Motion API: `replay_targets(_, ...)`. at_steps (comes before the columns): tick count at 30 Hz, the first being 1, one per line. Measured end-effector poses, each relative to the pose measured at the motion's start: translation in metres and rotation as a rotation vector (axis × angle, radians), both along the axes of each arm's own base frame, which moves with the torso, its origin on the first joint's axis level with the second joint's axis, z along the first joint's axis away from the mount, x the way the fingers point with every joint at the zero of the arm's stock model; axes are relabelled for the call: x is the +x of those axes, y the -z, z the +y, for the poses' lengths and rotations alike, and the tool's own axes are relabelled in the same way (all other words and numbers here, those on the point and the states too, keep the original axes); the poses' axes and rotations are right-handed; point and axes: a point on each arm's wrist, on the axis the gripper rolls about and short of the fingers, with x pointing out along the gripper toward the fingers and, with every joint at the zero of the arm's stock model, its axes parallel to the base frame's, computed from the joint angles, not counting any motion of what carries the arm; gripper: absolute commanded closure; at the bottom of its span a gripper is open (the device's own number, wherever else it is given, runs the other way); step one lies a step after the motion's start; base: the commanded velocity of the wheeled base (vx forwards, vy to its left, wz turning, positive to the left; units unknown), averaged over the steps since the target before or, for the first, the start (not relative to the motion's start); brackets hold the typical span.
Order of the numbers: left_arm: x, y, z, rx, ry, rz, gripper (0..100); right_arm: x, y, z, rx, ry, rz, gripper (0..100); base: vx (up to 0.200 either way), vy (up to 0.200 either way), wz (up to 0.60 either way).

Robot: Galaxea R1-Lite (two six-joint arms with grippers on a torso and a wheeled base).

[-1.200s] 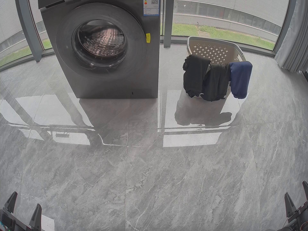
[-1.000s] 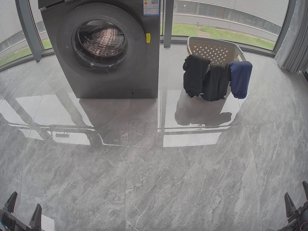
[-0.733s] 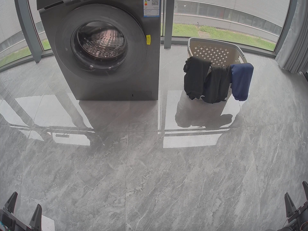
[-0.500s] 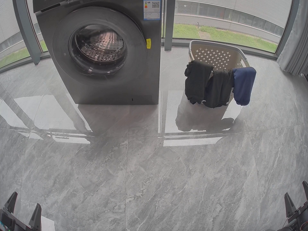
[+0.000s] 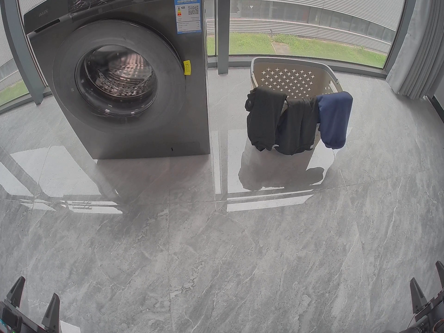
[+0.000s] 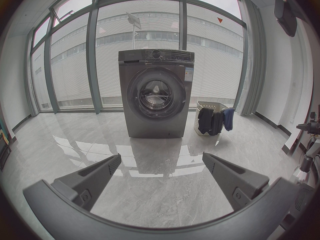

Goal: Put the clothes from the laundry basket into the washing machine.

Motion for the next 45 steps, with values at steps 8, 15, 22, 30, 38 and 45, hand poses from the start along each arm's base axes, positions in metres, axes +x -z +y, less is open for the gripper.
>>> replay_targets(8, 0.0, 0.0, 0.0, 0.0, 0.0, 0.0, 0, 0.0, 0.0, 0.0, 0.0, 0.0, -0.001, 0, 0.2, -0.2, 0.0)
replay_targets(15, 0.0, 0.0, 0.0, -0.003, -0.001, 0.0, 0, 0.0, 0.0, 0.0, 0.0, 0.001, 0.0, 0, 0.0, -0.114, 0.0)
replay_targets(22, 0.0, 0.0, 0.0, -0.003, -0.002, 0.0, 0, 0.0, 0.0, 0.0, 0.0, 0.0, 0.0, 0, 0.0, 0.0, 0.0)
replay_targets(30, 0.0, 0.0, 0.0, -0.004, -0.002, 0.0, 0, 0.0, 0.0, 0.0, 0.0, 0.0, 0.0, 0, 0.0, -0.15, 0.0)
replay_targets(38, 0.0, 0.0, 0.0, -0.004, -0.002, 0.0, 0, 0.0, 0.0, 0.0, 0.0, 0.0, 0.0, 0, 0.0, -0.2, 0.0)
replay_targets(45, 0.0, 0.0, 0.0, -0.004, -0.002, 0.0, 0, 0.0, 0.0, 0.0, 0.0, -0.001, 0.0, 0, 0.0, -0.029, 0.0)
